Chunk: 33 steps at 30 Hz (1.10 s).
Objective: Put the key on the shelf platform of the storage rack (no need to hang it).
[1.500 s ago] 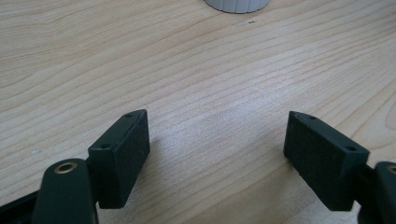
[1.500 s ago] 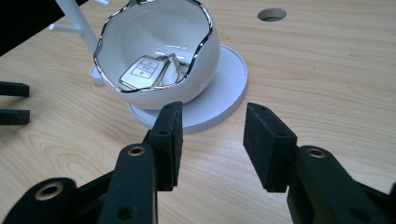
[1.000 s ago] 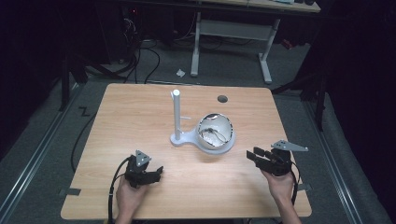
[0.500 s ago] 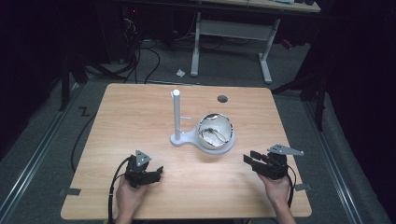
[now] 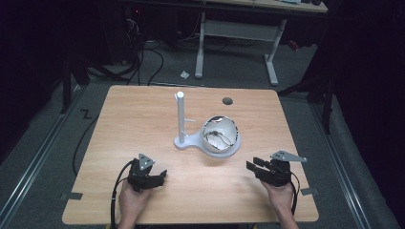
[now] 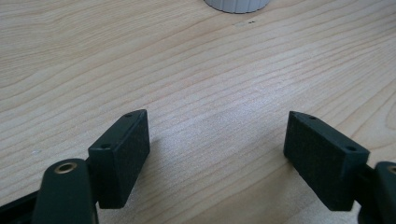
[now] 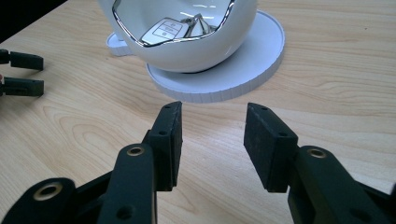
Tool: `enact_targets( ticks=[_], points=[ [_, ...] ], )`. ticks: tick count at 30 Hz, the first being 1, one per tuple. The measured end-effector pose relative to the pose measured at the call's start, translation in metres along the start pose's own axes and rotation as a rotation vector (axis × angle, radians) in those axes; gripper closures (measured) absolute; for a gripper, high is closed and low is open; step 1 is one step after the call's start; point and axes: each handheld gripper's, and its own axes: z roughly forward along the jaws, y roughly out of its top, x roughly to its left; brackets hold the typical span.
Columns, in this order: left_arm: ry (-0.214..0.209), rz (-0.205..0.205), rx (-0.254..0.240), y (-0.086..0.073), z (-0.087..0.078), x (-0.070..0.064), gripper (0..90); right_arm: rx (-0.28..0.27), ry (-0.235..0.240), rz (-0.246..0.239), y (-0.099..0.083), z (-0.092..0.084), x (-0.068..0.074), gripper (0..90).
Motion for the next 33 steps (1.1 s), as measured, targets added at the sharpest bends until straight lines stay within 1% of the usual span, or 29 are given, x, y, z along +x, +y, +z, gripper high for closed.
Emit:
enact_targets(
  ticks=[8, 12, 17, 24, 27, 33],
  points=[
    [0.000, 0.000, 0.000, 0.000, 0.000, 0.000, 23.1, 0.014, 0.006, -0.001, -0.006, 0.006, 0.004, 57.5],
    [0.000, 0.000, 0.000, 0.000, 0.000, 0.000, 23.1, 0.034, 0.003, -0.022, -0.010, 0.009, 0.006, 57.4],
    [0.000, -0.001, 0.000, 0.000, 0.000, 0.000, 23.1, 0.054, 0.003, -0.034, -0.015, 0.014, 0.010, 57.0],
    [0.000, 0.000, 0.000, 0.000, 0.000, 0.000, 23.1, 0.057, 0.001, -0.041, -0.022, 0.018, 0.012, 56.1],
    [0.000, 0.000, 0.000, 0.000, 0.000, 0.000, 23.1, 0.063, -0.001, -0.035, -0.025, 0.019, 0.013, 56.0],
    [0.000, -0.001, 0.000, 0.000, 0.000, 0.000, 23.1, 0.072, -0.011, -0.046, -0.030, 0.022, 0.015, 55.8]
  ],
)
